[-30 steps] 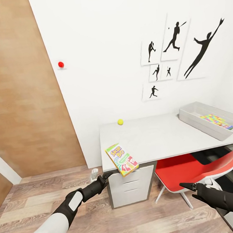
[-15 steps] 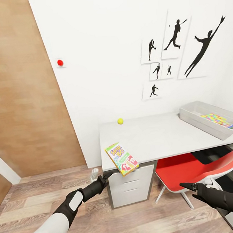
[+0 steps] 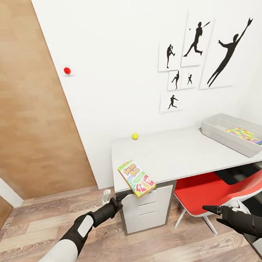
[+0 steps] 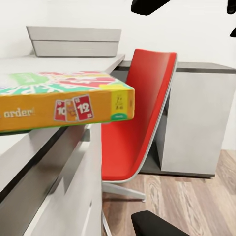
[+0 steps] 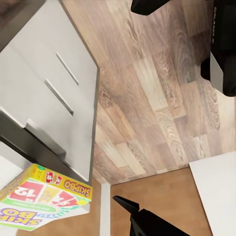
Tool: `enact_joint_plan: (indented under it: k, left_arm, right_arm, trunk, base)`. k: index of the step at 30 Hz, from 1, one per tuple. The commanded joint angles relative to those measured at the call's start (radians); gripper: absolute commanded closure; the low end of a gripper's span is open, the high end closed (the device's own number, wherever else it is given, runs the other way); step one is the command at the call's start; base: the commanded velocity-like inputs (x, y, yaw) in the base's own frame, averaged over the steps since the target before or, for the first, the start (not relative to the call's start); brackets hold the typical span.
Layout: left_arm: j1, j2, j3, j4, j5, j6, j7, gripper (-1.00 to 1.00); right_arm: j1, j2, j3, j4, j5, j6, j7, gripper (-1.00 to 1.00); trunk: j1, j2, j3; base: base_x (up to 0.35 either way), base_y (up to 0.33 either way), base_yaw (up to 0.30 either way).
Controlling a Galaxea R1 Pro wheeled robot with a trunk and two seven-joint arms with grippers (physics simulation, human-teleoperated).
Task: Put all the toys in the child's room - the three board games (two on the bed and one on the table), the two jigsaw puzzles on the table, and the tennis ball on the table - inside the toy box on the table in the child's room.
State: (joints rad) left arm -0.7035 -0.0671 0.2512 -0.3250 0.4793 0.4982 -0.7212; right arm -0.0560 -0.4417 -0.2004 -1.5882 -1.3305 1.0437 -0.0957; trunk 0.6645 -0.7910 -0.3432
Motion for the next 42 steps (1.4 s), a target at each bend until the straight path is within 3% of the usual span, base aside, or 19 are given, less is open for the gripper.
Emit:
enact_joint_plan:
  k: [1,42]
  left_arm:
    - [-0.001,0.0,0.003,0.0,0.004,0.007,-0.001,-1.0]
    - [-0.001,-0.001,0.003,0.0,0.004,0.005,-0.001,-1.0]
  right_arm:
    - [-0.001,0.0,-0.001,-0.001,-0.01,0.004,-0.01,-1.0]
    - [-0.001,-0.002,-0.001,0.0,-0.01,0.004,-0.01,-1.0]
  trunk:
    - [0.0,-0.001,-0.001]
    - [0.0,-0.001,-0.001]
  base:
    - [0.0,-0.168,0.0]
    - [0.053,-0.04,0.0]
